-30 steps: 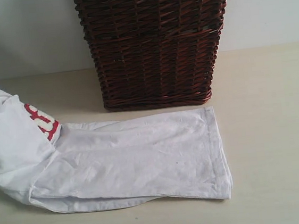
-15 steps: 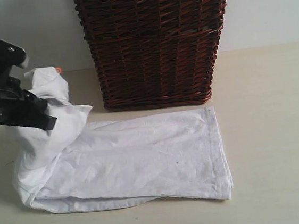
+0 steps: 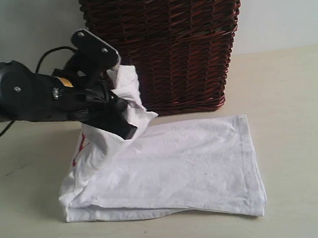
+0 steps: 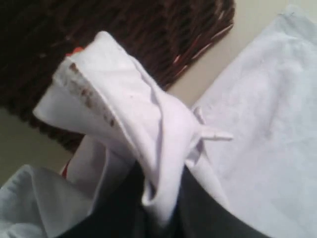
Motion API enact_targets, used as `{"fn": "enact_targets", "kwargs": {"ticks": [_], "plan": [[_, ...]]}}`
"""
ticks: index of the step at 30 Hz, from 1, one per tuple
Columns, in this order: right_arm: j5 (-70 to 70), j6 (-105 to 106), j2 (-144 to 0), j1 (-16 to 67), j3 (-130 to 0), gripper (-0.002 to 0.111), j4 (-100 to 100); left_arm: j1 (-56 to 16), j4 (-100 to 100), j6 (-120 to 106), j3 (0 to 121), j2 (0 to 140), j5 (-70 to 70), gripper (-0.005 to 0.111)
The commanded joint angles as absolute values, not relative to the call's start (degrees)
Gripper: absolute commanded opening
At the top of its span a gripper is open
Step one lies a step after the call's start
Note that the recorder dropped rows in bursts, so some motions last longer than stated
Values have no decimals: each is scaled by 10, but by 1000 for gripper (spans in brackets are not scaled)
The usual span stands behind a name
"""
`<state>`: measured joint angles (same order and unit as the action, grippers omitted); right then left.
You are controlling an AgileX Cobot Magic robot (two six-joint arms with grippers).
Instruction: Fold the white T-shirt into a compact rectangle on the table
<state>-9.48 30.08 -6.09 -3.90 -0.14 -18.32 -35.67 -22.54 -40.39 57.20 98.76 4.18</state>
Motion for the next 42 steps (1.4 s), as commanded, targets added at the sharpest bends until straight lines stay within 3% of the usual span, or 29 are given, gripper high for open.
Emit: {"fn": "enact_targets", "kwargs": {"ticks": [1, 7, 17, 42], "plan": [[-90, 301, -61, -42, 0, 25, -182, -407, -231, -401, 591, 1020, 36, 0], [-90, 301, -61, -42, 0, 25, -182, -469, -231, -401, 612, 1056, 34, 0], [-90, 301, -61, -42, 0, 25, -182, -511, -231, -401, 671, 1104, 38, 0], [-90, 301, -61, -42, 0, 25, -182, -472, -227, -319, 675, 1041, 45, 0]]}}
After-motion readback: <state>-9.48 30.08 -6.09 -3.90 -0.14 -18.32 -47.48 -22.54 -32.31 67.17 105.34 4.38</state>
